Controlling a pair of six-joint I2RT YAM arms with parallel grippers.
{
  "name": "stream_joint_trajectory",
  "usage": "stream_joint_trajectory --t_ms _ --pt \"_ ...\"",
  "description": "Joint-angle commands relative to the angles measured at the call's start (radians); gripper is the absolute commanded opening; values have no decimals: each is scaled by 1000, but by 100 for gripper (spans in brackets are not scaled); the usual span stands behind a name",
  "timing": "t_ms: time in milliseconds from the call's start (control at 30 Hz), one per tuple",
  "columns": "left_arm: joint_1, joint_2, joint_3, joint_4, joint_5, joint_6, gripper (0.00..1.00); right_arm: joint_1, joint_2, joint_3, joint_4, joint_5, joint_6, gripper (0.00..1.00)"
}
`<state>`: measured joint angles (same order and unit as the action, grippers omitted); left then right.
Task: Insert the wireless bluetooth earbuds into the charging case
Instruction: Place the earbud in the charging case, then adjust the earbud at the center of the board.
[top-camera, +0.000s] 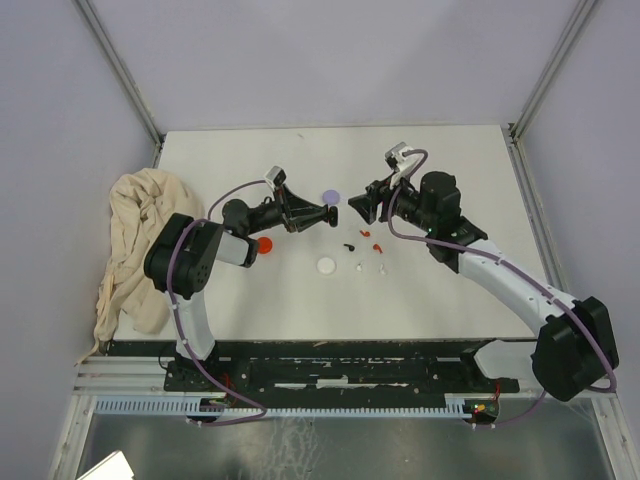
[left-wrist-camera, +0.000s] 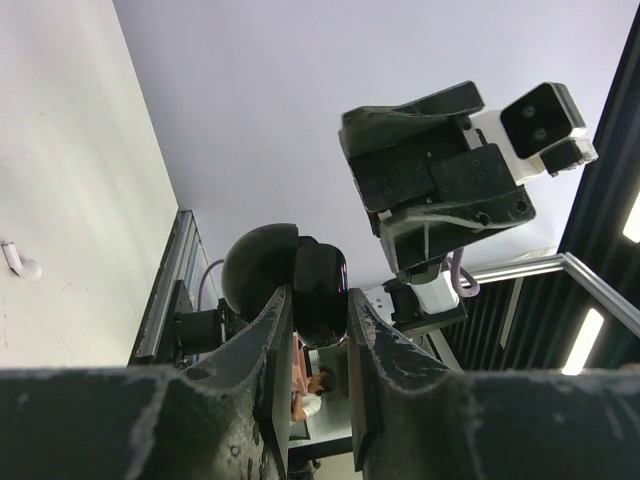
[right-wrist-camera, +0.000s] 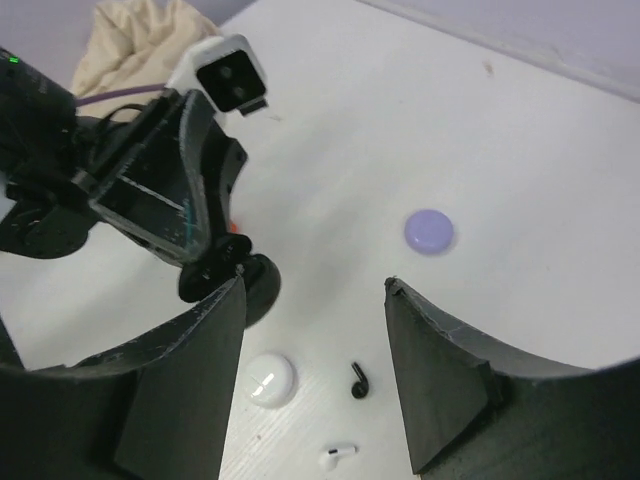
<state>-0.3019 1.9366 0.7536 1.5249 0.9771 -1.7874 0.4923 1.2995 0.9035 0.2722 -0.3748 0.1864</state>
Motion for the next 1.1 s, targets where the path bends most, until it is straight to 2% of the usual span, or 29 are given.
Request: stream_joint_trajectory --t_ms 0,33,167,433,1067 --pt "22 5 -3 204 -2 -9 3 -3 -8 46 -272 232 6 66" --pt "29 5 -8 204 -2 -6 3 -4 35 86 -363 247 -1 66" --pt "35 6 -26 204 -10 5 3 -1 184 163 -502 229 -12 65" --pt "45 -14 -72 205 -12 26 3 107 386 255 -570 365 -31 64" --pt "78 -20 -109 204 1 46 3 166 546 292 -544 401 -11 64"
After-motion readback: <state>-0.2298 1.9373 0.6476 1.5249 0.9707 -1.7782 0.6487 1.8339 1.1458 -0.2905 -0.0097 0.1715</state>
